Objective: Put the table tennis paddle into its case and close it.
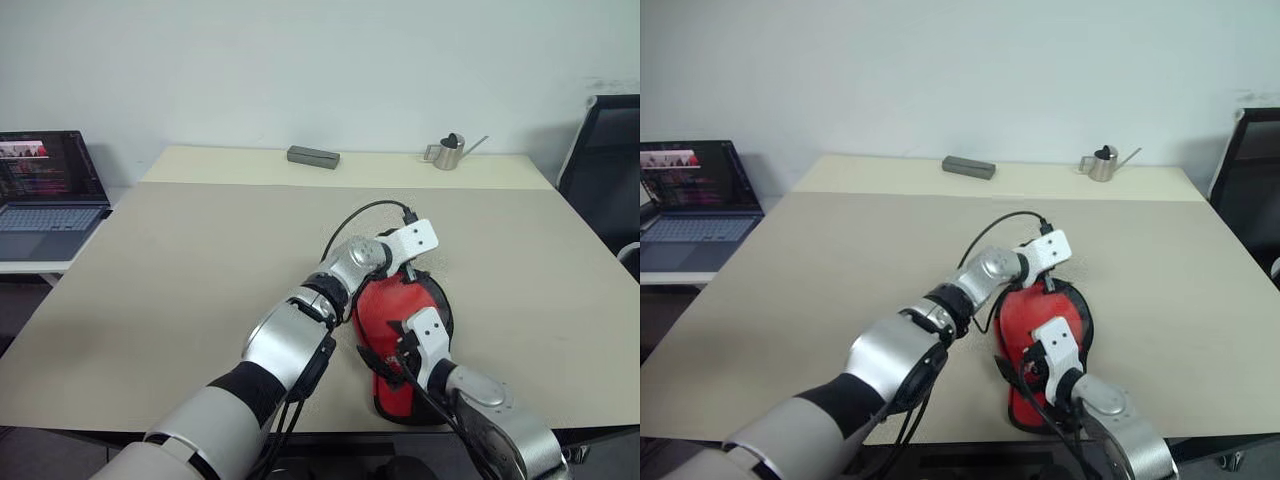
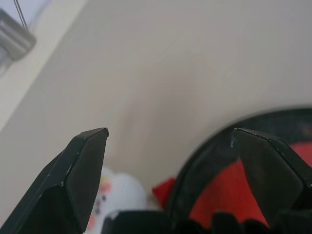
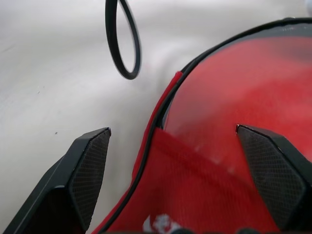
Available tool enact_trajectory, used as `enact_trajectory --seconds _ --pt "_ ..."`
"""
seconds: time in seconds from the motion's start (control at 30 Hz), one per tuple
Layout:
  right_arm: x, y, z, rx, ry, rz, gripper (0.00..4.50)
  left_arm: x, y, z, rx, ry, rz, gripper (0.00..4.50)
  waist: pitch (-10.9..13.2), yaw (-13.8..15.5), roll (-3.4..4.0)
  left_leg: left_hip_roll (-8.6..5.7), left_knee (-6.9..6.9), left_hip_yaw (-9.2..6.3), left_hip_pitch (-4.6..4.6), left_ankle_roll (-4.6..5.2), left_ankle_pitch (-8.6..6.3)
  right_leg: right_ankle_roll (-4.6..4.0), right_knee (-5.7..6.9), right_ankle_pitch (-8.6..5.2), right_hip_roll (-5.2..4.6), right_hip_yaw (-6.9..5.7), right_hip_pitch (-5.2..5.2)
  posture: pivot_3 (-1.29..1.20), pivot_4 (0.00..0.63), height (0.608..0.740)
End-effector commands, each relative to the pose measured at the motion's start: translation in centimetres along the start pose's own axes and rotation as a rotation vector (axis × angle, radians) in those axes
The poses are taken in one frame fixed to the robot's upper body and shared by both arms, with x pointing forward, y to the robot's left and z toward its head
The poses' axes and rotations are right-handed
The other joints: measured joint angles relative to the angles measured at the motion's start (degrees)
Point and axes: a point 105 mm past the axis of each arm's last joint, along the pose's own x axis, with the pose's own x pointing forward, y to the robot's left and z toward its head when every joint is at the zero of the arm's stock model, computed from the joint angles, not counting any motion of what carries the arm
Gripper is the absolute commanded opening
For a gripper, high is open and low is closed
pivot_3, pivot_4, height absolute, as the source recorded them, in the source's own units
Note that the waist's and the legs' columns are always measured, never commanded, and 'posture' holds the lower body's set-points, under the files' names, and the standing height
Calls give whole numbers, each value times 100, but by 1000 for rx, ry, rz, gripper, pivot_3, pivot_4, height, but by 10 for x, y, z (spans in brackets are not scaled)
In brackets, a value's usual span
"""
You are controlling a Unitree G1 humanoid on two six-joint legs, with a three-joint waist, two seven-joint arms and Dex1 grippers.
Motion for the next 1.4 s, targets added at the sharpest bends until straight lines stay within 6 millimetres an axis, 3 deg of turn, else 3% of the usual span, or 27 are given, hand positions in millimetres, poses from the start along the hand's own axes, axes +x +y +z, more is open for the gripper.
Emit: enact_trajectory --seconds 0.03,0.23,0.37,0.53,0.77,0.97,1.17,1.4 --pt "5 -6 -37 67 136 -4 4500 -31 54 8 98 -41 141 4480 -1 -44 3 3 -1 1 0 0 0 0 1 0 0 4 1 0 150 740" --pt "7 -11 -35 57 125 16 4500 -98 113 -53 104 96 341 4480 -2 -133 7 7 -1 -3 11 2 1 3 6 2 8 3 -4 0 150 740" --pt "2 -11 -34 49 128 59 4500 -133 120 -77 -8 66 340 4480 -3 -124 3 -4 0 -4 8 2 1 3 1 3 5 4 -23 0 150 740" --pt "-7 -12 -19 61 93 141 4500 -167 87 -68 -246 -214 89 4480 10 -36 16 -4 0 -13 -7 2 1 -8 -2 1 -9 10 -33 0 150 740" --pt "-37 -14 25 34 16 289 4500 -210 26 -76 -287 -173 -108 4480 24 2 39 -3 -2 -14 -13 6 -8 -68 2 -12 -23 25 -47 0 150 740" --pt "-68 -31 58 -70 32 344 4500 -218 1 -50 -230 -199 -189 4480 54 84 50 -7 2 -20 -33 7 -9 -88 -1 -24 -24 26 -52 0 150 740" --pt "-94 -57 97 -181 29 324 4500 -214 -1 -28 -235 -232 -155 4480 81 80 39 -6 1 -11 -24 7 -9 -89 -6 -25 -24 26 -25 0 150 740" --pt "-112 -82 130 -252 27 280 4500 -204 -14 -28 -254 -200 -166 4480 86 79 32 -4 -2 -6 -19 10 -11 -87 -16 -24 -22 23 -4 0 150 740"
